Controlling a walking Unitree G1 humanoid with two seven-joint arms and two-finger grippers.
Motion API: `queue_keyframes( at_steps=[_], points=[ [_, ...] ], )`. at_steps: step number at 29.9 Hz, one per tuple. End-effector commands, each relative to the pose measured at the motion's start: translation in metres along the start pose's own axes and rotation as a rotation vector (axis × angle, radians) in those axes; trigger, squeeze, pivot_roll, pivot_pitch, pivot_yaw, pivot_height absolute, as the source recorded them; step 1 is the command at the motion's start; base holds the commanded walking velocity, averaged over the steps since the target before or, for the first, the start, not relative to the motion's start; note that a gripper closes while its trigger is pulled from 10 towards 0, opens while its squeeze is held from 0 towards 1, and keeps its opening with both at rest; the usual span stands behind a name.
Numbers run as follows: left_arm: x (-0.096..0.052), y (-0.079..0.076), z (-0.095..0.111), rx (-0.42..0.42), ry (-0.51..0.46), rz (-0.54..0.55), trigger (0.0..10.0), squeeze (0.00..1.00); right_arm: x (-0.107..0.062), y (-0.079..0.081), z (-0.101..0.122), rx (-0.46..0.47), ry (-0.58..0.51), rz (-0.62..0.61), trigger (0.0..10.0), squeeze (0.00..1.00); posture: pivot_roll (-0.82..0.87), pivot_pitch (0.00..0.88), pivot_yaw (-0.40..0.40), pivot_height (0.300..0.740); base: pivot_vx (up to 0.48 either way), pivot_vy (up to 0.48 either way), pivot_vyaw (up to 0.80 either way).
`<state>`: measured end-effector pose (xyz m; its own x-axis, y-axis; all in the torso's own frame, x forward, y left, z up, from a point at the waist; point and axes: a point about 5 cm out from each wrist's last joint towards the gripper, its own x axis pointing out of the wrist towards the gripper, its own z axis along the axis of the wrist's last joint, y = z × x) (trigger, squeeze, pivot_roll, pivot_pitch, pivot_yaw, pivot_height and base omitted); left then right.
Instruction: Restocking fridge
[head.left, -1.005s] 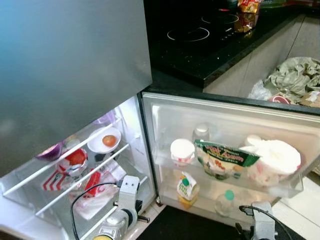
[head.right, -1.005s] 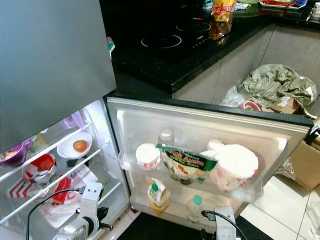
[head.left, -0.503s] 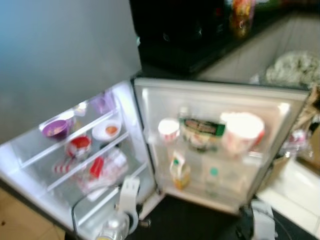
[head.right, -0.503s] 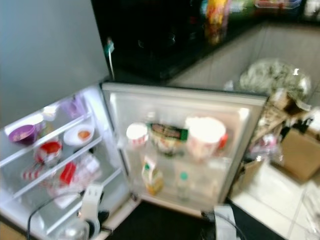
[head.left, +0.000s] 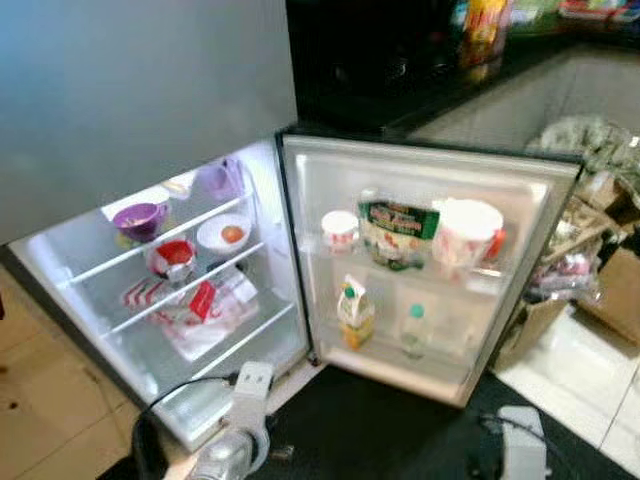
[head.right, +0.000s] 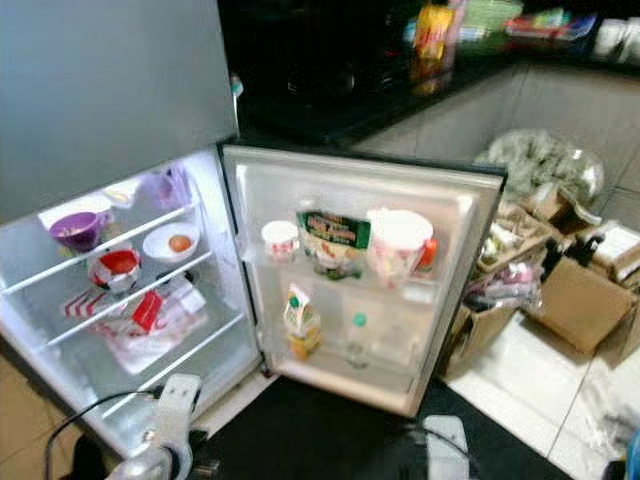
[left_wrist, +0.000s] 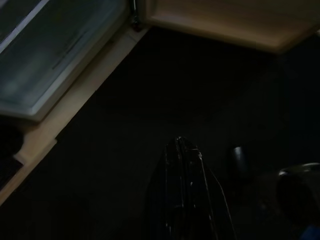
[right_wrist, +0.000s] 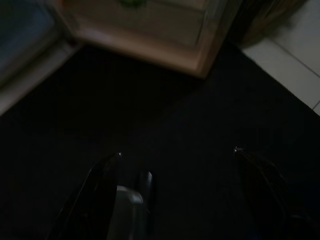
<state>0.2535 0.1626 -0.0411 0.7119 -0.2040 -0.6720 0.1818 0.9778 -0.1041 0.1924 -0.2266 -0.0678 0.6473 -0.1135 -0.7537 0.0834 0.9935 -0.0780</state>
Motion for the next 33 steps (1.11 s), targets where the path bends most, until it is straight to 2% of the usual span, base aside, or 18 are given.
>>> queue_keyframes(
  at_steps=[1,13,25,30,33],
  points=[
    [0.0005,-0.0012,0.0006,0.017,-0.002,0.007,10.0,0.00,-0.0007,-0.0055,-0.0003,0.006,0.002,-0.014,10.0,0.00,-0.17,0.067,0.053,0.740,0.000,-0.480,0.00],
    [0.0007,-0.0006,0.0056,0.002,-0.044,0.022,10.0,0.00,-0.0012,-0.0079,-0.0016,0.006,0.008,-0.016,10.0,0.00,-0.18,0.065,0.048,0.740,0.000,-0.040,0.00],
    [-0.0006,0.0009,0.0028,0.008,-0.042,0.007,10.0,0.00,-0.0004,-0.0066,0.0002,0.004,0.006,-0.012,10.0,0.00,-0.17,0.065,0.045,0.740,0.000,0.000,0.00],
    [-0.0011,0.0025,0.0018,-0.001,-0.040,0.016,10.0,0.00,0.0000,-0.0061,0.0010,0.005,0.005,-0.012,10.0,0.00,-0.17,0.063,0.047,0.740,0.000,-0.480,0.00],
    [-0.0012,0.0041,0.0028,-0.023,-0.050,0.036,10.0,0.00,0.0000,-0.0066,0.0009,0.007,0.006,-0.013,10.0,0.00,-0.17,0.062,0.048,0.740,0.000,-0.110,0.00]
  ],
)
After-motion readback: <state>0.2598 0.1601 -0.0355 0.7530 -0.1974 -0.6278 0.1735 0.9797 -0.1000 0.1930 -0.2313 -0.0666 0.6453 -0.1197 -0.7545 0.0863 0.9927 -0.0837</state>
